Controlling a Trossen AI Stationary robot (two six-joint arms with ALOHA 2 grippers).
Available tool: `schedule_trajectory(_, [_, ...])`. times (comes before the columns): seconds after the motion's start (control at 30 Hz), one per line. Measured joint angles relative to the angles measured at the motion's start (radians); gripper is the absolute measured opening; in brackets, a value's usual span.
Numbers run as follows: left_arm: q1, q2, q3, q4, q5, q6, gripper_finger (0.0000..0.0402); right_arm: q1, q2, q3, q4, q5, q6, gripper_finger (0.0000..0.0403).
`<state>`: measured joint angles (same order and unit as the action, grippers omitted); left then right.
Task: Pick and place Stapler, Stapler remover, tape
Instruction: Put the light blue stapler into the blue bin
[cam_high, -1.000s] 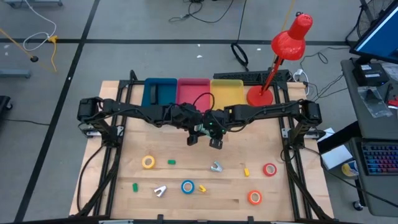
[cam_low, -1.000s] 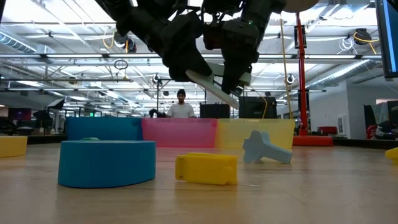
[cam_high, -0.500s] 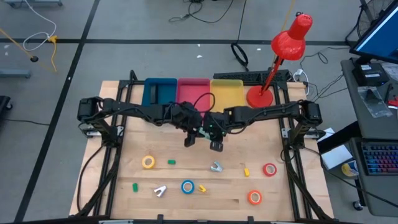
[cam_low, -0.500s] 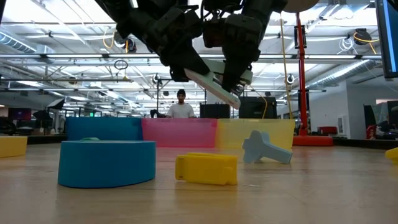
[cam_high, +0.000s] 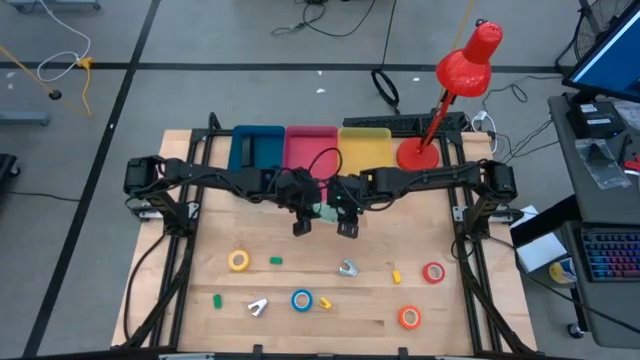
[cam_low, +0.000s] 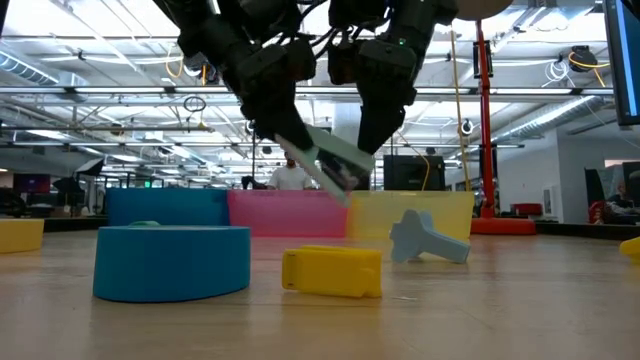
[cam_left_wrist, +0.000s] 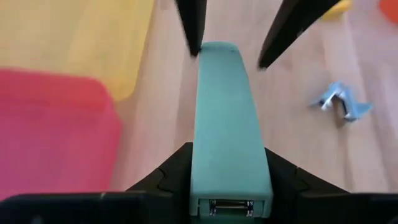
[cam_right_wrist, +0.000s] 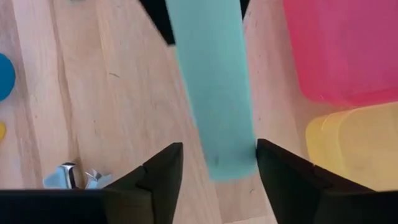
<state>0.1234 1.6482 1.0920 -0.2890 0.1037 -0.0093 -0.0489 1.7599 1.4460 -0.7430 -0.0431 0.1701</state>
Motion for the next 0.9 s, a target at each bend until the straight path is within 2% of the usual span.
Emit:
schedule_trajectory(0.23, [0.011,-0.012,-0.002,-0.118,-0.114,-0.023,0.0133,-0.007,-0.040,-0.002,-0.068,-0.010,-0.033,0.0232])
schedule_trajectory(0.47, [0.043,-0.086,-0.003,-0.176,-0.191,-0.065,0.0133,-0.023,-0.104,-0.001,-0.090,-0.006,-0.036,0.0237])
schedule_trajectory(0.73, [0.058,-0.212,-0.002,-0.251,-0.329,-0.180,0.0133,-0.029,-0.161,-0.001,-0.171,0.120,-0.064,0.0227])
schedule_trajectory(0.9, [0.063,-0.269,-0.002,-0.330,-0.463,-0.287,0.0132,-0.029,-0.194,-0.029,-0.181,0.125,-0.077,0.0228])
